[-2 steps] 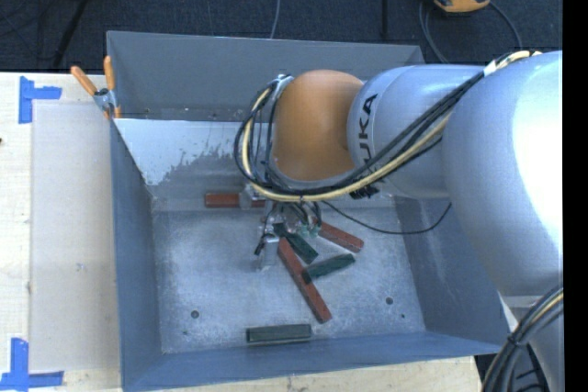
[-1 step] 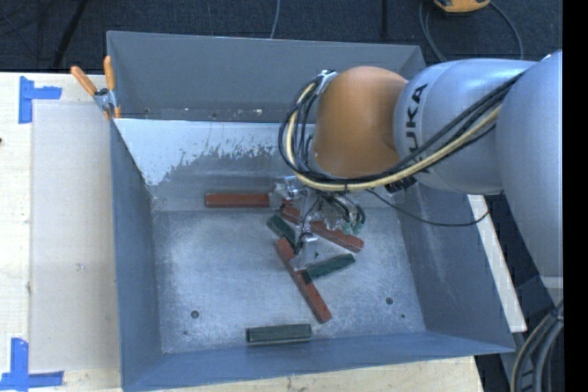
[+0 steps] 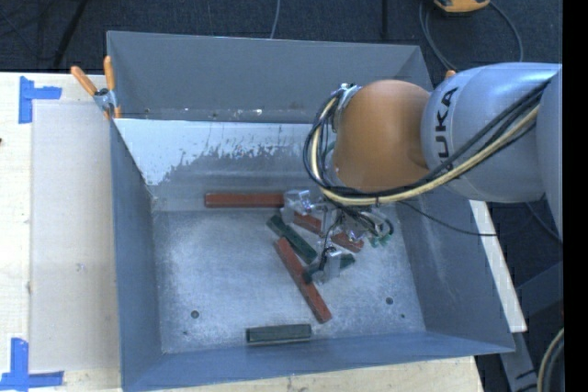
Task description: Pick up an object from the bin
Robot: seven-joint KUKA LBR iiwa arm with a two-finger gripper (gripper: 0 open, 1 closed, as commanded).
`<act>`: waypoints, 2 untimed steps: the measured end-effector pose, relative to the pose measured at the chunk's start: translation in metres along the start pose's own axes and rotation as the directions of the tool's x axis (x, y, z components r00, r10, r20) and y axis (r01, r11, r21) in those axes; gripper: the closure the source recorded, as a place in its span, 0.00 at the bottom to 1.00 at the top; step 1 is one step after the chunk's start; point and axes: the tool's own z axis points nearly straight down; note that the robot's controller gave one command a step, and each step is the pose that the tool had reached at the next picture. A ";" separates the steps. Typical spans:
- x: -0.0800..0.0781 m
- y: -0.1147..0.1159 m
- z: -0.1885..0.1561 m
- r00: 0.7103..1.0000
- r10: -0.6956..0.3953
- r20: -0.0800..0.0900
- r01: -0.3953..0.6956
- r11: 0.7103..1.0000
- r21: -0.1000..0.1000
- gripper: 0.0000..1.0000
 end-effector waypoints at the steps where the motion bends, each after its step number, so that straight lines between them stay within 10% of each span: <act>1: -0.009 -0.037 0.008 0.998 -0.070 0.006 0.070 0.998 -0.005 0.00; 2: -0.012 -0.068 0.019 0.999 -0.050 0.003 0.050 0.999 0.001 0.00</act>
Offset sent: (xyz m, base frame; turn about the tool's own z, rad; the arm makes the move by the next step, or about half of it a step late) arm 0.0348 -0.0004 -0.0411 0.0044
